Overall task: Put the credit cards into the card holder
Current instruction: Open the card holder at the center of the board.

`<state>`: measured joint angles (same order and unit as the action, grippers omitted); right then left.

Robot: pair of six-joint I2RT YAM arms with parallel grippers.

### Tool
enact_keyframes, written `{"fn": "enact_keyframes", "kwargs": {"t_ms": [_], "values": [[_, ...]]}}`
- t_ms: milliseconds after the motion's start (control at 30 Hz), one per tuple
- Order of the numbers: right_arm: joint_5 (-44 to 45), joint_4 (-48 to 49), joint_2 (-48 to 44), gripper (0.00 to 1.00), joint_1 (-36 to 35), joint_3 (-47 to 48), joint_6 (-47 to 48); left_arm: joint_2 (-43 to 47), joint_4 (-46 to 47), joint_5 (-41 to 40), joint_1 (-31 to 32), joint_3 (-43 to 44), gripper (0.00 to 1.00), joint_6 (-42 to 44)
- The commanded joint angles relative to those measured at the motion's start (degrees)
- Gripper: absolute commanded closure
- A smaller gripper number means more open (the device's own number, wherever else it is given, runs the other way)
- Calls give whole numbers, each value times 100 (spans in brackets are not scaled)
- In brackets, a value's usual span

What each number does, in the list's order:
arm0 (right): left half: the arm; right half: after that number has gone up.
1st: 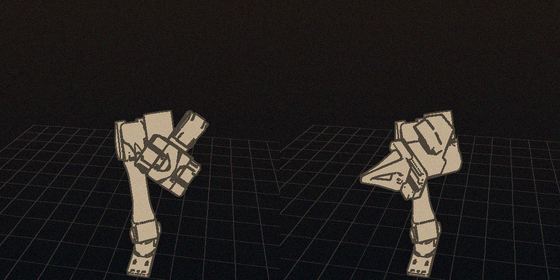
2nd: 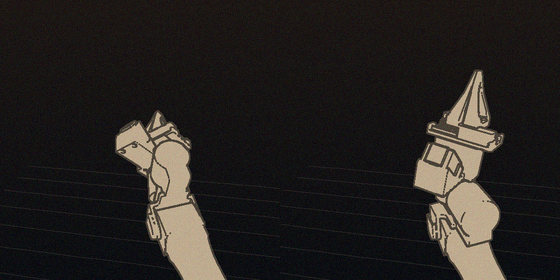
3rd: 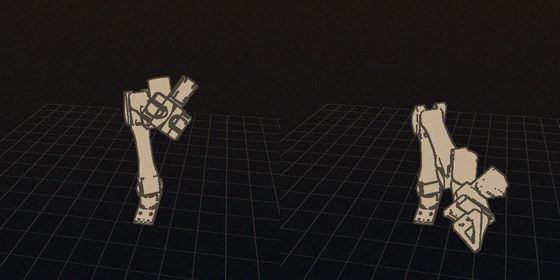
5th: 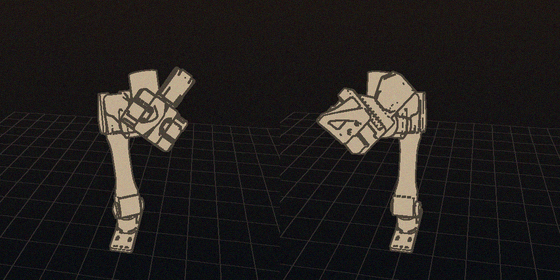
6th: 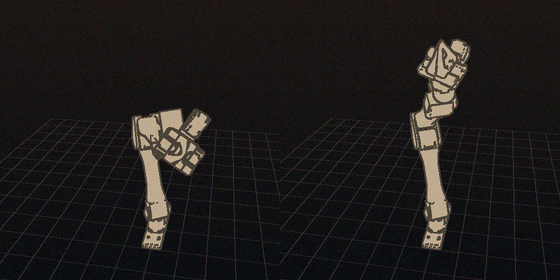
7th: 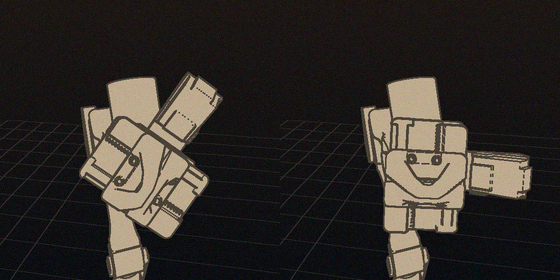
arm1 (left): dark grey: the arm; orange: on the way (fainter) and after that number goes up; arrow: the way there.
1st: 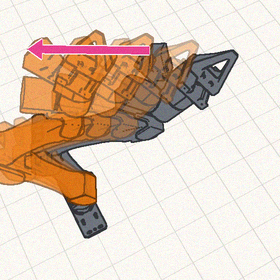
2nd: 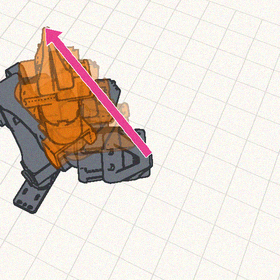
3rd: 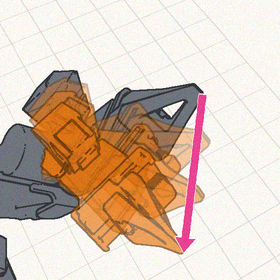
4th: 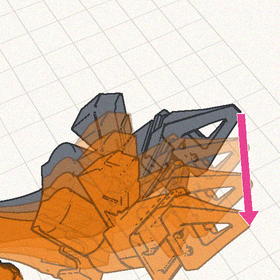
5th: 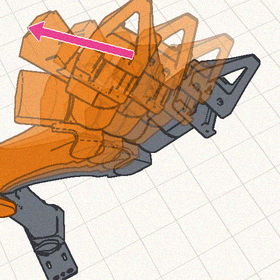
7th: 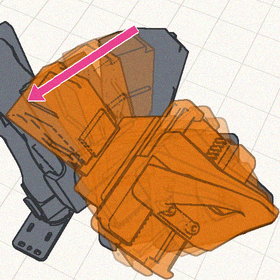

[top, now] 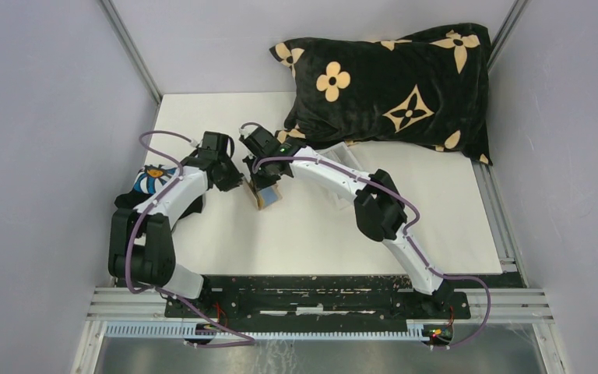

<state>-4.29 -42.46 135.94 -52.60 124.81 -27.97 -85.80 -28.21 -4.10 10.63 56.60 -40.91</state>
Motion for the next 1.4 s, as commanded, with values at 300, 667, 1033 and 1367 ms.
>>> {"fn": "enact_keyframes", "kwargs": {"t_ms": [300, 667, 1033, 1367], "values": [[201, -146, -87, 99, -197, 314, 203, 564, 257, -325, -77, 249, 79, -330], [210, -138, -168, 99, -240, 245, 230, 388, 422, 101, -85, 55, 60, -471], [166, -96, -158, 99, -297, 290, 208, 111, 432, 258, -88, 8, 51, -358], [131, -135, -133, 99, -364, 369, 236, -102, 508, 244, -104, -31, 49, -339]]}}
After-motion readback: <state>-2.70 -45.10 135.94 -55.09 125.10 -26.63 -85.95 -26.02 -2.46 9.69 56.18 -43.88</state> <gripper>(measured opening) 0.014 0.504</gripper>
